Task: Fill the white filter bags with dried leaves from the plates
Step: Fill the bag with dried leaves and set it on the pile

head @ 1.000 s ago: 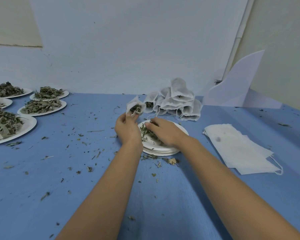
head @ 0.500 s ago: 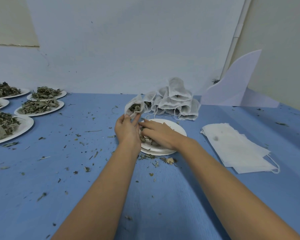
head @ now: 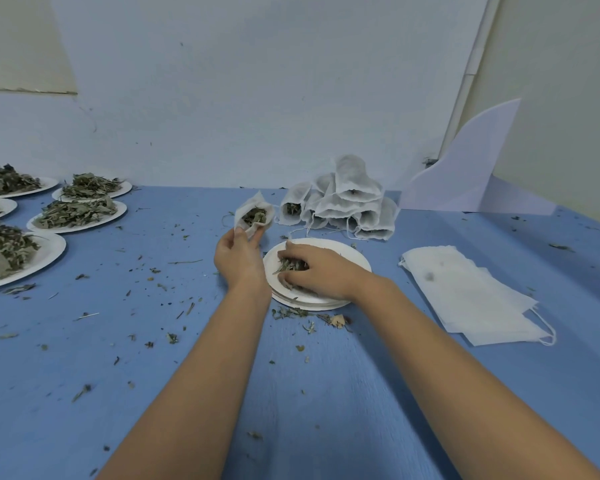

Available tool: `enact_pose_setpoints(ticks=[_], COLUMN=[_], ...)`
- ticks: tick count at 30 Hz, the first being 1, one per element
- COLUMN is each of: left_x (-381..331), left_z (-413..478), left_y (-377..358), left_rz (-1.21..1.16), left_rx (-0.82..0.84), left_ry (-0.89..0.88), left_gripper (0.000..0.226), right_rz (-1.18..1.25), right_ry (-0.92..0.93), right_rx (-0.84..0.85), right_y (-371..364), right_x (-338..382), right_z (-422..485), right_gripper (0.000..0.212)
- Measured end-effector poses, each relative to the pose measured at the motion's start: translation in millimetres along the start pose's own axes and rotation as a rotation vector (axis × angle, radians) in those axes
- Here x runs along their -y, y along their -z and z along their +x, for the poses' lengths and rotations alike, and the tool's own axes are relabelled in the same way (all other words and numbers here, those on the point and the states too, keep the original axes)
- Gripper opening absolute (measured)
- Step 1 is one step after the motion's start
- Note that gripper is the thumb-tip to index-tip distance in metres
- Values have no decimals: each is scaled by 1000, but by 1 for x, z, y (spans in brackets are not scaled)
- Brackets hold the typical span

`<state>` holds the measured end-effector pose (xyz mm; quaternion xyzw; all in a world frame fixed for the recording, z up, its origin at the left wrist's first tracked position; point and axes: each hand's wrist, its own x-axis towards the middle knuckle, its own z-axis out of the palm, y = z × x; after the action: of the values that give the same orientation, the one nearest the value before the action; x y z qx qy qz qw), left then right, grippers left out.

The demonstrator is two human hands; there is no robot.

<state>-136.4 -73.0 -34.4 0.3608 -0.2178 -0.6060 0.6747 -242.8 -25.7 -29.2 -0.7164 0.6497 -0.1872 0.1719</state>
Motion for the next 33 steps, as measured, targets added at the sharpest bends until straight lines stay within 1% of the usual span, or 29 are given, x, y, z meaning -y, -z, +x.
enact_pose_setpoints(ticks=[2,5,9,11,14,17,22,26,27,29,32,33], left_x=[-3,-4,-3,-3,-3,-2,-1,0,0,0,2,2], left_z=[3,4,4,3,0,1,3,4,4,4,3,3], left_y=[3,5,5,5,4,6,8,8,9,9,9,9], left_rz=[9,23,62,81,99,130,161,165,162,163,176,176], left_rx=[-42,-81,-100,-105,-100,-119,-132,-140,-141,-141,-140,-139], left_ry=[-37,-59,-131,-182,-233,-260,-285,-282,-277,-273,-268,-266], left_gripper=[11,18,15,16,12,10,12,13,13,13,13,14], right_rz=[-25,-34,-39,-66,-120,-129,-144,-113,-82,-65,-202,-208], right_ry=[7,-5,-12,-7,-7,-12,-82,-110,-100,-74,-60,-57], right_rx=[-12,-35,-99,-141,-216,-265,-285,-363,-349,-247,-87,-52], right_y=[0,-1,0,0,-2,-4,-2,0,0,1,1,0], right_x=[-3,-7,-10,-11,-11,-9,-6,-3,-2,0,1,0], right_z=[2,5,4,3,2,3,4,3,4,7,12,13], right_gripper=[43,39,34,32,30,30,34,31,34,43,51,52])
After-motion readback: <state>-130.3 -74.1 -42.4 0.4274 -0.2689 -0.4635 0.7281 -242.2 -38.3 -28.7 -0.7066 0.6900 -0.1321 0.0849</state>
